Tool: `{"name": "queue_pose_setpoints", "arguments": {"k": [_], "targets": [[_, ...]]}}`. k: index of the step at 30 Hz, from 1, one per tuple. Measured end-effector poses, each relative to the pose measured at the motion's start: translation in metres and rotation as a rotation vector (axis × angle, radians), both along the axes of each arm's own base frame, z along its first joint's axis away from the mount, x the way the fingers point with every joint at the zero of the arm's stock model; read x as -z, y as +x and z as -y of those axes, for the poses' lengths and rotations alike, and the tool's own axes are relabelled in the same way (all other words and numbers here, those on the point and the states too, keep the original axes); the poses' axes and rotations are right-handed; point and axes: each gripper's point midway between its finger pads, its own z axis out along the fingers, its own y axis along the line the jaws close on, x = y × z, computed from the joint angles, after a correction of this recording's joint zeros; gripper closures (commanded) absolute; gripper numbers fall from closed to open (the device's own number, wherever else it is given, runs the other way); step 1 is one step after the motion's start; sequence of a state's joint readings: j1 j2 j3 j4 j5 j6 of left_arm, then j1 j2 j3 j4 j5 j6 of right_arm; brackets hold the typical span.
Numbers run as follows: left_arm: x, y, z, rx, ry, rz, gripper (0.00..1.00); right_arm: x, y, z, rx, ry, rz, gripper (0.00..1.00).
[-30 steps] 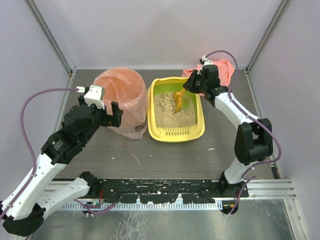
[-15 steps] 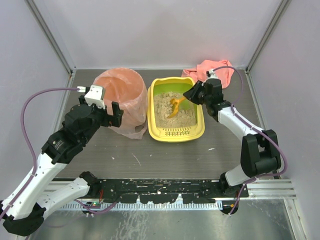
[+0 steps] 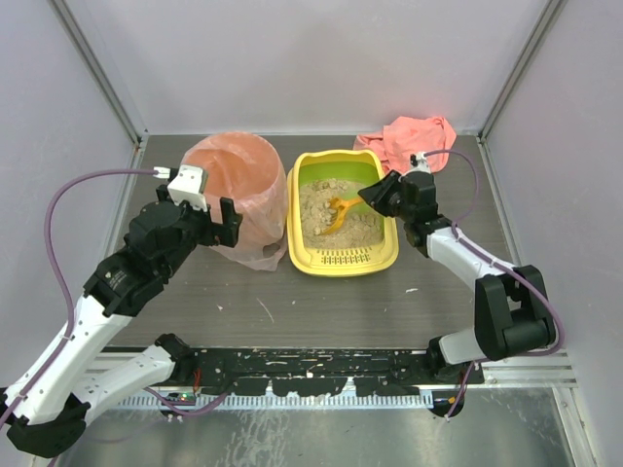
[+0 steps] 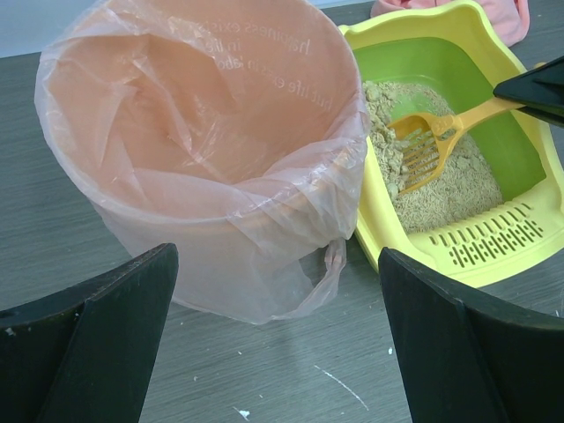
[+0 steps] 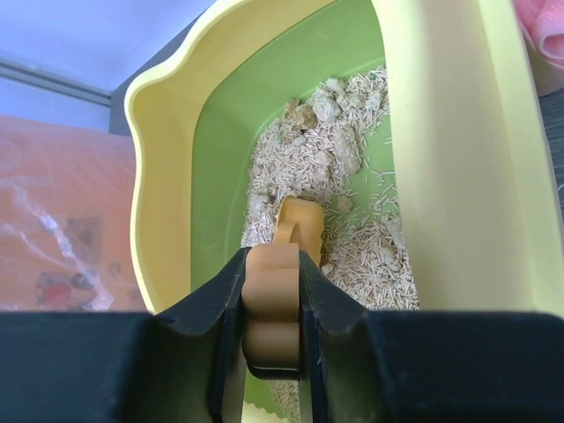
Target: Clean the litter box
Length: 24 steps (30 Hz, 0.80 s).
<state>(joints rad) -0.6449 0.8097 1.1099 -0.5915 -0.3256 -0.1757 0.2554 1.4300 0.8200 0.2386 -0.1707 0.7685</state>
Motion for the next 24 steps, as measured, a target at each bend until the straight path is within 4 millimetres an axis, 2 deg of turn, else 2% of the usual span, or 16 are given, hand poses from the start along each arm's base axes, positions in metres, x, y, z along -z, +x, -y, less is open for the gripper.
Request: {"name": "queue_pose_setpoints", "arguments": {"k": [11, 24], "targets": [[0.000, 0.000, 0.000, 0.000, 0.000, 0.000, 0.02, -0.020, -0.006, 0.005, 0.031, 0.071, 0.059, 0.99], [0.000, 0.000, 0.000, 0.000, 0.000, 0.000, 0.02, -0.021, -0.006, 0.047, 0.074, 0.189, 0.078, 0.99]]}}
